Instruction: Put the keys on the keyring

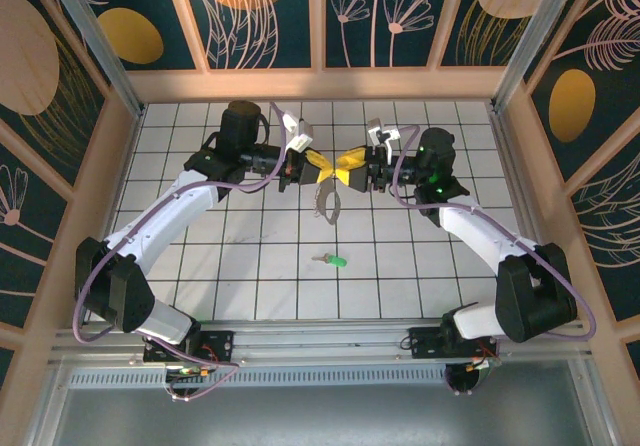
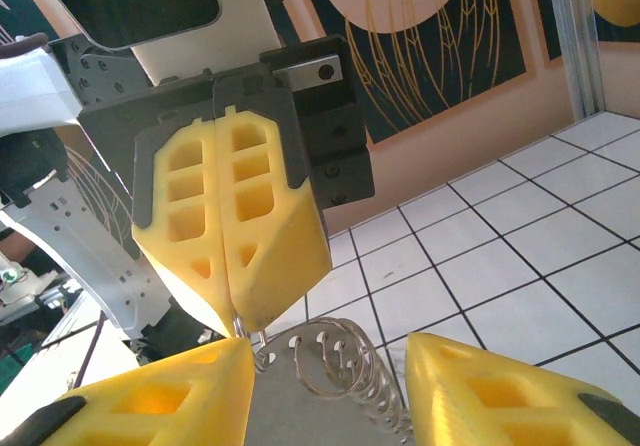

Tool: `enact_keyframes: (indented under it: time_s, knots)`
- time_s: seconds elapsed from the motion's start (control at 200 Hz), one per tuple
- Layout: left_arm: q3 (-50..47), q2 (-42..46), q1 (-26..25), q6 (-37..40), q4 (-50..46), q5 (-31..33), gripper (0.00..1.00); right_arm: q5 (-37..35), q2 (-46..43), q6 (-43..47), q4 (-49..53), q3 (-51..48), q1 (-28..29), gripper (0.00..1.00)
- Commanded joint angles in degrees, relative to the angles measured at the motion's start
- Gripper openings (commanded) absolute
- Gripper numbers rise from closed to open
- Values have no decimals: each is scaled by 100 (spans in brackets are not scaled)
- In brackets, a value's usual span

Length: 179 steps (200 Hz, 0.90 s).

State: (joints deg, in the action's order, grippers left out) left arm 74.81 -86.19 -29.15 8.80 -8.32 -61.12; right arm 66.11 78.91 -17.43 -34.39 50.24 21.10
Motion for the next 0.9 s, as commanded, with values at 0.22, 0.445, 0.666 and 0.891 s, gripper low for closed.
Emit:
enact_keyframes:
  time_s: [0.22, 0.445, 0.666, 0.891]
  knots:
    - [69, -67, -56, -43, 337, -242, 0, 87, -406, 427, 302, -10, -121, 47]
    - [69, -84, -65, -53, 373, -263, 0, 144, -374, 278, 128, -21, -87, 47]
    - [78, -95, -74, -70, 383, -271, 0, 139, -226, 247, 47, 72, 45, 47]
    - [78, -108, -91, -70, 401, -278, 0, 185, -123, 240, 23, 157, 111, 37]
